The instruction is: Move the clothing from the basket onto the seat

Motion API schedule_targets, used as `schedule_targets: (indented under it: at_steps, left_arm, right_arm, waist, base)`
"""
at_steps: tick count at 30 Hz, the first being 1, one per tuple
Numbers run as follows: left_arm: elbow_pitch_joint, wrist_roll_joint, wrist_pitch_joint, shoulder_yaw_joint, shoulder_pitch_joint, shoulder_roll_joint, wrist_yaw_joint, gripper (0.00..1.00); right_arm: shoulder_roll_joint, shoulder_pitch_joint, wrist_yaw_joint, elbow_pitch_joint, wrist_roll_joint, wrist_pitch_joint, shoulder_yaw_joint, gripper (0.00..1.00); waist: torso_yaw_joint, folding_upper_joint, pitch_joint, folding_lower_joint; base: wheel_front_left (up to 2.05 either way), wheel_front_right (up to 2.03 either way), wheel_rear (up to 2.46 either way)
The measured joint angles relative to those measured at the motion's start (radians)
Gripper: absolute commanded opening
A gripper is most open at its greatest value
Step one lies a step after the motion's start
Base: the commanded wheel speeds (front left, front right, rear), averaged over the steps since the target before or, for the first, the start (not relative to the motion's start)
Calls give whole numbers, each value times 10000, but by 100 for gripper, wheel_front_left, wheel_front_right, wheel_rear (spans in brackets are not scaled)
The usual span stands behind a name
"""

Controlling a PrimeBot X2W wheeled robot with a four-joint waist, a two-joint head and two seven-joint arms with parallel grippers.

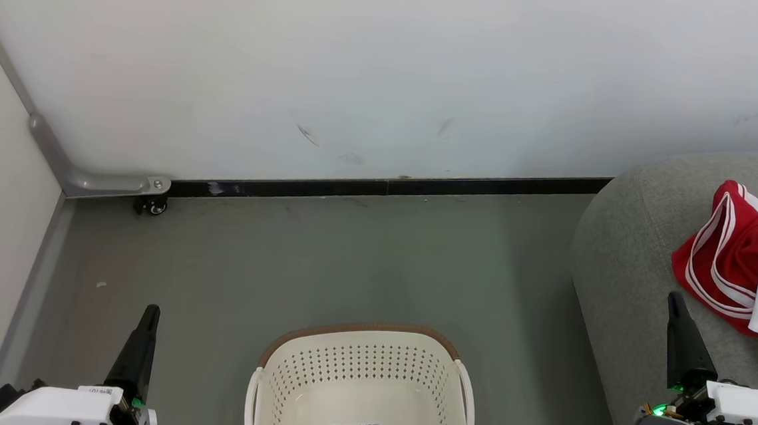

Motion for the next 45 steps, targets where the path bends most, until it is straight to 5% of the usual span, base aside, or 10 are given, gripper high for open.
schedule_targets:
  at_steps: [45]
  left_arm:
    - [54, 0, 44, 23, -135, -10, -33, 0]
  right_arm:
    - [8, 0, 0, 6, -2, 42, -44, 0]
  waist:
    - [1, 0, -1, -1]
  base:
    - [0, 0, 0]
